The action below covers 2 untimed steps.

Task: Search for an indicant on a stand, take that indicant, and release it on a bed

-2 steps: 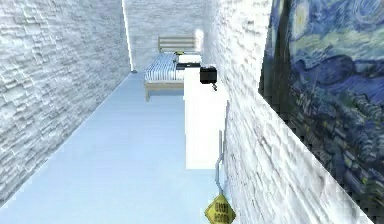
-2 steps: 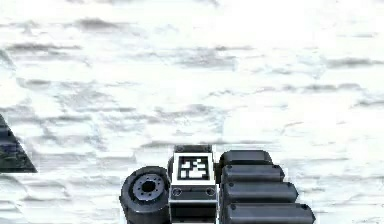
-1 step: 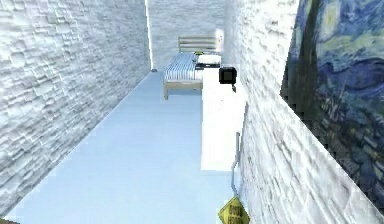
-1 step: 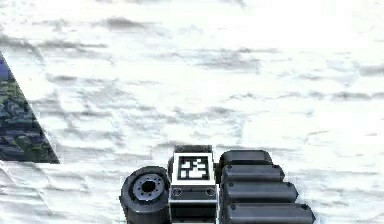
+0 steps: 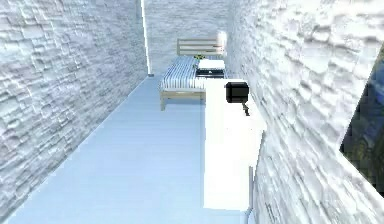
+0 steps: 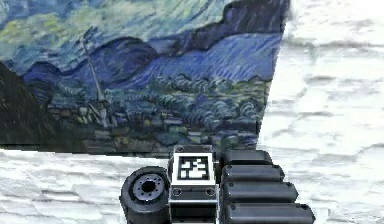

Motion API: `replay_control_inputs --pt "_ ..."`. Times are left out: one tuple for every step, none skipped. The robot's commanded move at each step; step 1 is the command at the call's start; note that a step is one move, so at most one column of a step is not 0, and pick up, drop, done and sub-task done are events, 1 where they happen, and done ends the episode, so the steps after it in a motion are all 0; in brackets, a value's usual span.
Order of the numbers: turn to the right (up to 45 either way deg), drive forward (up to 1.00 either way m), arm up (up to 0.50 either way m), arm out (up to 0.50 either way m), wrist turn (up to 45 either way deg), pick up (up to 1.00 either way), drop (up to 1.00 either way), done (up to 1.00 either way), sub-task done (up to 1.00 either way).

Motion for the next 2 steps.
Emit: replay_control_inputs --pt "-15.0 0.00 0.00 0.00 0.0 0.00 0.00 0.00 0.00" --pt "0.0 1.00 0.00 0.00 0.0 0.00 0.00 0.00 0.00"
